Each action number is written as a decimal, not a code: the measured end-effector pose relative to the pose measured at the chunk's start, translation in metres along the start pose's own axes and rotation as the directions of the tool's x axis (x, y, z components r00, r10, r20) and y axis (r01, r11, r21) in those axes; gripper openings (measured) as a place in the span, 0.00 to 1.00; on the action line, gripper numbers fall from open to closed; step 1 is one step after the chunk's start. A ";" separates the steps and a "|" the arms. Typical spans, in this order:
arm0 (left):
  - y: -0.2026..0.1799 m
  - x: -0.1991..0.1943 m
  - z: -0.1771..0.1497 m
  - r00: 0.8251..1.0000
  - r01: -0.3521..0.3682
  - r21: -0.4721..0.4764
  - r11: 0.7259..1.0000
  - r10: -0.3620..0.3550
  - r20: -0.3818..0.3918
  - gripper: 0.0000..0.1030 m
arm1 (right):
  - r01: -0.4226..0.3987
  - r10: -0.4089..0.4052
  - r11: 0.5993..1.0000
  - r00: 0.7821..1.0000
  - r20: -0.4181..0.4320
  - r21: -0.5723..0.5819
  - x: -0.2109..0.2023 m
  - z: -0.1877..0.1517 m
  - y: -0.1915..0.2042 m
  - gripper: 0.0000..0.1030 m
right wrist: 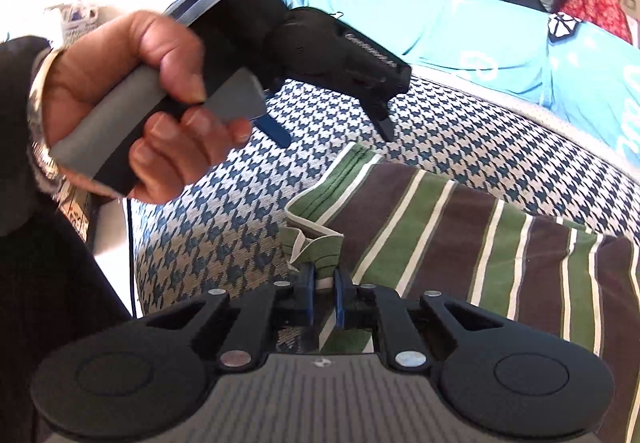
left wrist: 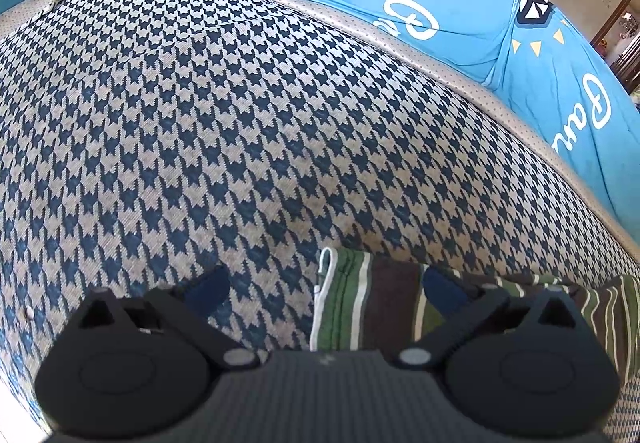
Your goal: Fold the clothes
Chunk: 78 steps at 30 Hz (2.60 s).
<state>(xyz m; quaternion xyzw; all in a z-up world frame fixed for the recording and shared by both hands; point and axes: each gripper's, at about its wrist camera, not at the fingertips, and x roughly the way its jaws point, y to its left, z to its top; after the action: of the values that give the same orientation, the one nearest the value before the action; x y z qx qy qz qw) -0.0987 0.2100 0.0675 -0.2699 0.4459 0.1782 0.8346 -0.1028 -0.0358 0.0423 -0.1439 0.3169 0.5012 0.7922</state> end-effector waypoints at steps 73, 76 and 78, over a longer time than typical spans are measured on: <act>-0.037 0.056 -0.009 0.942 0.255 -0.169 0.952 -0.284 -0.178 1.00 | -0.073 0.066 0.983 0.997 0.046 0.168 -0.007 0.013 -0.043 0.08; -0.036 0.056 -0.010 0.939 0.264 -0.174 0.949 -0.294 -0.178 1.00 | -0.076 0.073 0.985 0.997 0.027 0.153 -0.002 0.009 -0.040 0.11; -0.034 0.055 -0.012 0.937 0.268 -0.177 0.947 -0.299 -0.179 1.00 | -0.064 0.062 0.988 0.998 0.013 0.139 0.002 0.008 -0.038 0.18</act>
<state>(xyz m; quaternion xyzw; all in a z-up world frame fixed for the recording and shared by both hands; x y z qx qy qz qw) -0.0586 0.1790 0.0254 -0.4100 0.4707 0.0602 0.7789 -0.0657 -0.0479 0.0435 -0.0758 0.3519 0.5033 0.7855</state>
